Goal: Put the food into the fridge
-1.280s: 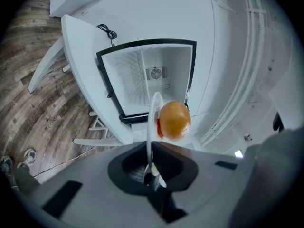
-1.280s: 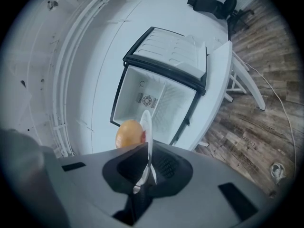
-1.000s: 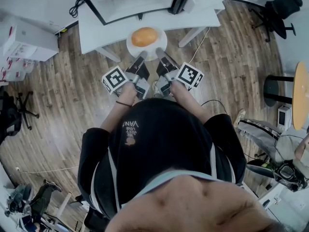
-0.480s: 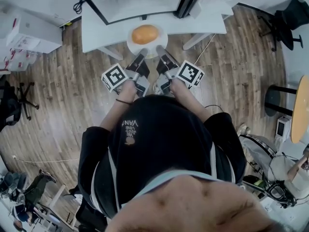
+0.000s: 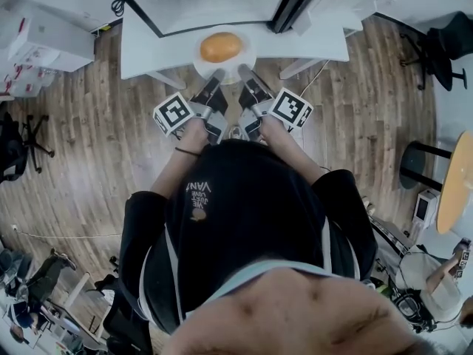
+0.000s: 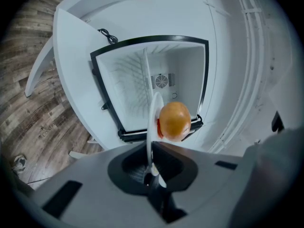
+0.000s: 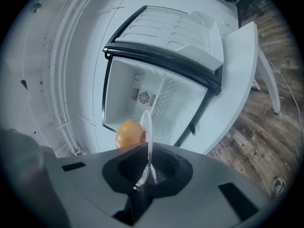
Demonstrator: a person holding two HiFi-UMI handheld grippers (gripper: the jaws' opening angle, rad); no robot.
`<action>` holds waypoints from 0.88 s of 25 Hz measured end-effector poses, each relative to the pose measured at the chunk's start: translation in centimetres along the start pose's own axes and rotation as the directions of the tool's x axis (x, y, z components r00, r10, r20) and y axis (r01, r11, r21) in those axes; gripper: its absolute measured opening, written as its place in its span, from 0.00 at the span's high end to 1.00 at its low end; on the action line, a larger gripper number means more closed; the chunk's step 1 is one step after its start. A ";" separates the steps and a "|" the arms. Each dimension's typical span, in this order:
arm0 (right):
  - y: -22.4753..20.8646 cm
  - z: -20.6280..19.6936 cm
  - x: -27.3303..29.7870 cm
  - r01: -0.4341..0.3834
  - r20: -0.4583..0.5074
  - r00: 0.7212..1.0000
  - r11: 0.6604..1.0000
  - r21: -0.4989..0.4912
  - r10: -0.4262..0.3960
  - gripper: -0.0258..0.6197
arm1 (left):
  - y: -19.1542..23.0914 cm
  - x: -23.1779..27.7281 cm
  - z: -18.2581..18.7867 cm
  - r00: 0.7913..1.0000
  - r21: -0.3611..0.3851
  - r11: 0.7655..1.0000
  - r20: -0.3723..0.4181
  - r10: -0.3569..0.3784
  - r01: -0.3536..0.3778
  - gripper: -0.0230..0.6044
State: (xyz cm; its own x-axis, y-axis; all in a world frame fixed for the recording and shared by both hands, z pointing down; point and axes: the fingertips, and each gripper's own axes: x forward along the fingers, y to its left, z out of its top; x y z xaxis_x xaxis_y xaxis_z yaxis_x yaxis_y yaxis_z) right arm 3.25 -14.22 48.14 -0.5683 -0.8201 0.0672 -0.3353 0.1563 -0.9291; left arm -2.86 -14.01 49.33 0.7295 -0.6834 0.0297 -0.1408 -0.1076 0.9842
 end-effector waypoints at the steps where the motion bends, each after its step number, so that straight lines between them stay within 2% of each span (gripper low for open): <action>1: 0.1 0.2 0.1 -0.008 -0.005 1.000 1.000 -0.008 0.008 0.93 | -0.1 0.1 0.0 1.000 0.000 1.000 0.005 -0.001 0.001 0.91; 3: 0.4 0.5 0.3 -0.029 -0.014 0.999 0.999 -0.022 0.028 0.93 | -0.1 0.2 0.1 1.000 0.004 1.000 0.014 0.002 -0.002 0.91; 8: 0.1 0.5 0.4 -0.013 -0.025 1.000 1.000 0.000 0.013 0.93 | -0.3 0.4 0.3 1.000 0.006 1.000 0.027 0.009 -0.009 0.91; 22: 0.0 1.1 0.4 -0.004 -0.003 1.000 1.000 0.004 0.004 0.93 | -0.2 0.9 0.4 1.000 0.007 1.000 -0.001 0.029 -0.029 0.91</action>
State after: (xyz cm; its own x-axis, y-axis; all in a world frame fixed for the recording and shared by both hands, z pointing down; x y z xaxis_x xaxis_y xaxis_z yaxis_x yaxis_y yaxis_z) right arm 3.84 -15.21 47.74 -0.5720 -0.8177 0.0643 -0.3301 0.1578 -0.9307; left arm -2.46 -14.93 49.13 0.7259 -0.6853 0.0580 -0.1661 -0.0929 0.9817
